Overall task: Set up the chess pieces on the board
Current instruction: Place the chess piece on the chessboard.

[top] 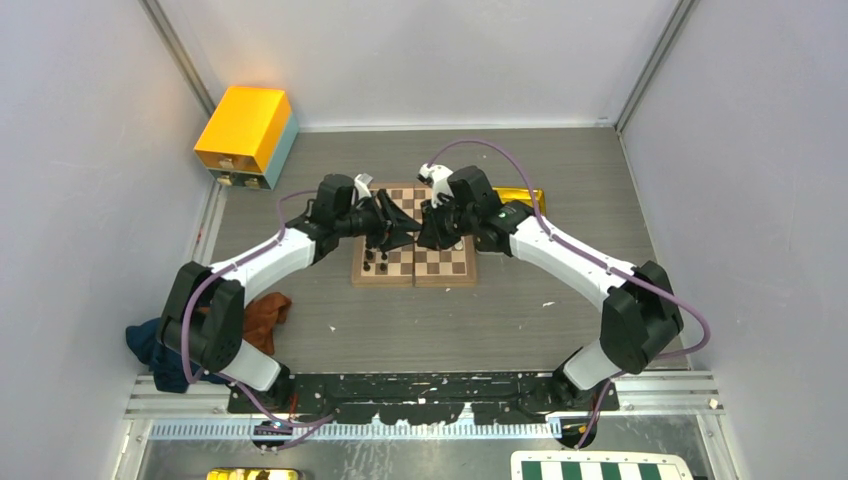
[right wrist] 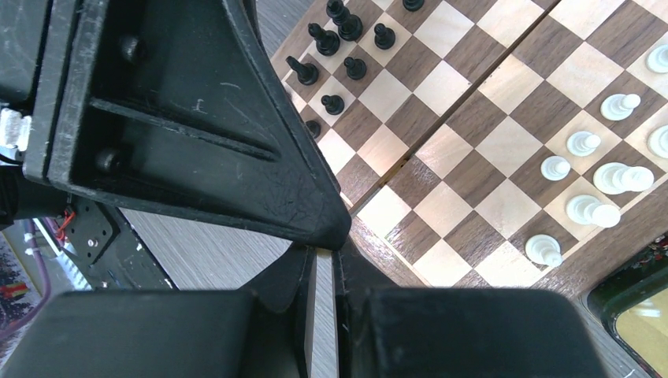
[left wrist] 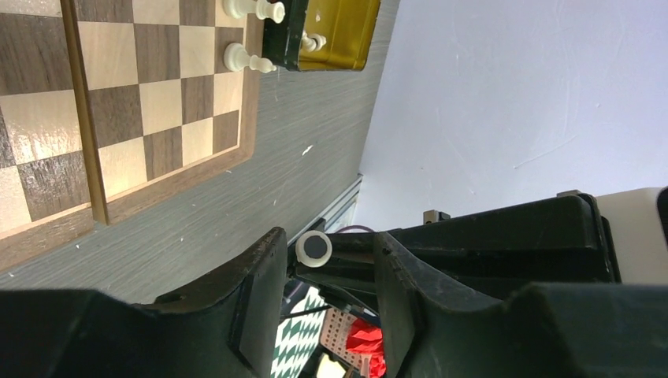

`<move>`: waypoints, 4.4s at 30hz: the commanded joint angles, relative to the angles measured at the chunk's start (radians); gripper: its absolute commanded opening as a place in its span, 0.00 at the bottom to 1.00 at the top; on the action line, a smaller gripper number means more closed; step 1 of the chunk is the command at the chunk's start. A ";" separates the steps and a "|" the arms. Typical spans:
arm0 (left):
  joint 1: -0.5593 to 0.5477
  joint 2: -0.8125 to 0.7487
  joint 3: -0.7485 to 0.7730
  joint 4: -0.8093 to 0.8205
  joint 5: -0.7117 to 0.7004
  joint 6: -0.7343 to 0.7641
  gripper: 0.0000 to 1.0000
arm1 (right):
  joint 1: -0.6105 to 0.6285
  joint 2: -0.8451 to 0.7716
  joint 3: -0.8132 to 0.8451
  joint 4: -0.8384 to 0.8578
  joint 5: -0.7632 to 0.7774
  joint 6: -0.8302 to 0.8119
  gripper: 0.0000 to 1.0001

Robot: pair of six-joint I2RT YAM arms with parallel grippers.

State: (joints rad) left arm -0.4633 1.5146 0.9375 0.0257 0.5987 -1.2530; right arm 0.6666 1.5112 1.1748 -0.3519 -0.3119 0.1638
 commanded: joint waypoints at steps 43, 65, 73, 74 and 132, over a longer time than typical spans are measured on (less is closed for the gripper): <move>0.005 0.007 0.032 0.044 0.081 0.026 0.00 | -0.004 0.013 0.068 0.079 -0.006 -0.006 0.07; 0.030 -0.021 -0.006 0.116 -0.046 -0.114 0.00 | -0.009 -0.098 -0.008 0.125 0.040 0.000 0.38; 0.043 -0.026 -0.108 0.336 -0.162 -0.368 0.00 | -0.011 -0.186 -0.089 0.204 0.106 0.020 0.41; 0.042 -0.026 -0.125 0.371 -0.186 -0.404 0.00 | -0.011 -0.196 -0.109 0.228 0.116 0.030 0.41; 0.017 0.013 -0.251 0.744 -0.334 -0.915 0.00 | -0.105 0.048 -0.191 0.916 -0.034 0.527 0.26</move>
State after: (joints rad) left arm -0.4427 1.5181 0.6537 0.7033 0.2535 -2.0895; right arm 0.5621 1.5604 0.9333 0.5003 -0.3210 0.6838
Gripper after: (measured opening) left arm 0.183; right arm 0.268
